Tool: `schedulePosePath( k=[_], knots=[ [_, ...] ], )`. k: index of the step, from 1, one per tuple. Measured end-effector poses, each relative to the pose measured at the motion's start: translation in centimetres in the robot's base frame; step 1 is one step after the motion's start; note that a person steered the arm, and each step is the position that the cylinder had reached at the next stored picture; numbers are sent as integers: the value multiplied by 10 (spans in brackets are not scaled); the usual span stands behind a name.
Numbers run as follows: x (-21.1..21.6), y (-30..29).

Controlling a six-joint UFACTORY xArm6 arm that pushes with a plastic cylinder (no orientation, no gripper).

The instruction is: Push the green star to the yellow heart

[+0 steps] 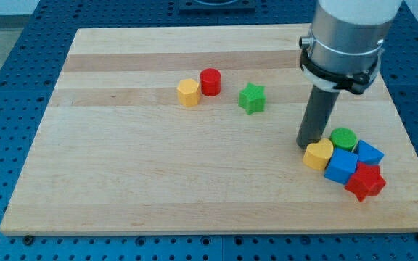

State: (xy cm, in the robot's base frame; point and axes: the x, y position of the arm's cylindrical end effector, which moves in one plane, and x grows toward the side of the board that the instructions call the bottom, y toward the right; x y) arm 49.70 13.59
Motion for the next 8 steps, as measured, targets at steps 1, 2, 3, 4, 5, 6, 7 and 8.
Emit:
schedulePosePath(
  k=[1,2,3,4,5,6,7,8],
  knots=[
    [2,-4],
    [-18,-23],
    [-64,-24],
    [-114,-24],
    [-141,-59],
    [-141,-112],
    [-135,-146],
    [-122,-148]
  ],
)
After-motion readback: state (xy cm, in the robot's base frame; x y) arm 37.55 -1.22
